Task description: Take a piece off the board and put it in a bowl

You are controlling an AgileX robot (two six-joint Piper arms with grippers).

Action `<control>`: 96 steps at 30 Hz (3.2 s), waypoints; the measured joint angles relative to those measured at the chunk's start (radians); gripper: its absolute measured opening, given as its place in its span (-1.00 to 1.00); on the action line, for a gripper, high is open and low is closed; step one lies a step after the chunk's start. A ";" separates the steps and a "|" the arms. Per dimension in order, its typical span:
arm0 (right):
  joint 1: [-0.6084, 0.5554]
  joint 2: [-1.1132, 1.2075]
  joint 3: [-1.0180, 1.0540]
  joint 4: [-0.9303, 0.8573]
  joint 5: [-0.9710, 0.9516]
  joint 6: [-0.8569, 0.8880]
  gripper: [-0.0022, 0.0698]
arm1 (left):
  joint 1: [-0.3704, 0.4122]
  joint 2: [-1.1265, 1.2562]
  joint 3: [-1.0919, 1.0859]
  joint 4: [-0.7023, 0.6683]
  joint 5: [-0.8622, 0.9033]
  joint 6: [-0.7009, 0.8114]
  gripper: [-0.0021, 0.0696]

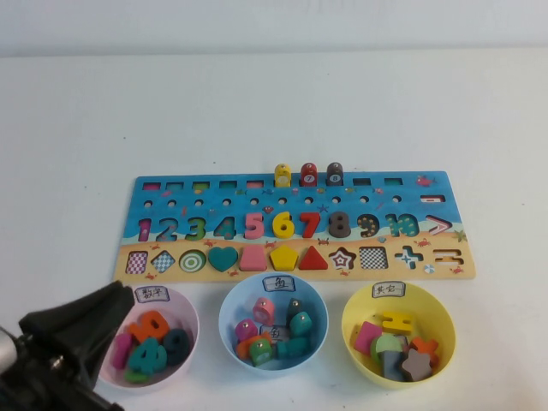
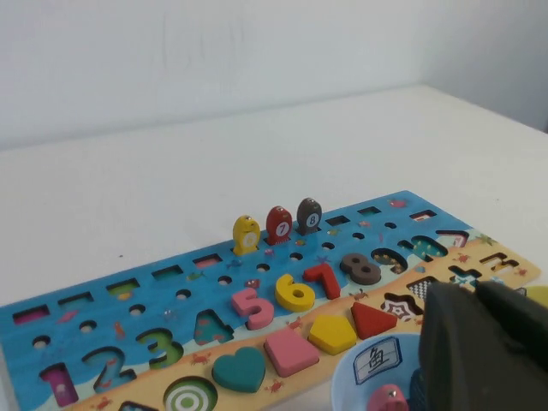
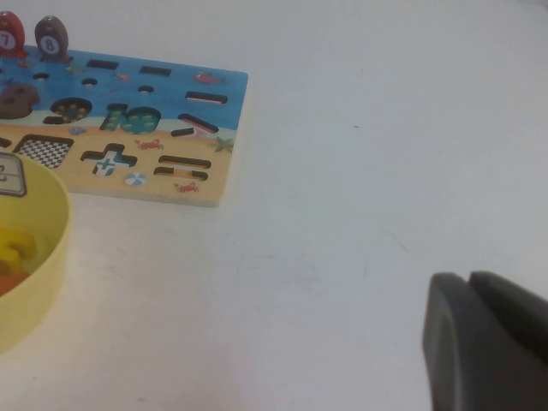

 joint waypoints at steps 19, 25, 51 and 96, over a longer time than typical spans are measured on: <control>0.000 0.000 0.000 0.000 0.000 0.000 -0.99 | 0.000 -0.006 0.126 -0.003 -0.170 0.062 -0.94; 0.000 0.000 0.000 0.000 0.000 0.000 -0.99 | 0.000 -0.059 0.212 -0.009 -0.354 0.136 -0.94; 0.000 0.000 0.000 0.000 0.000 0.000 -0.99 | 0.576 -0.591 0.222 0.273 0.216 -0.052 -0.95; 0.000 0.000 0.000 0.000 0.000 0.000 -0.98 | 0.590 -0.595 0.225 0.319 0.568 -0.163 -0.95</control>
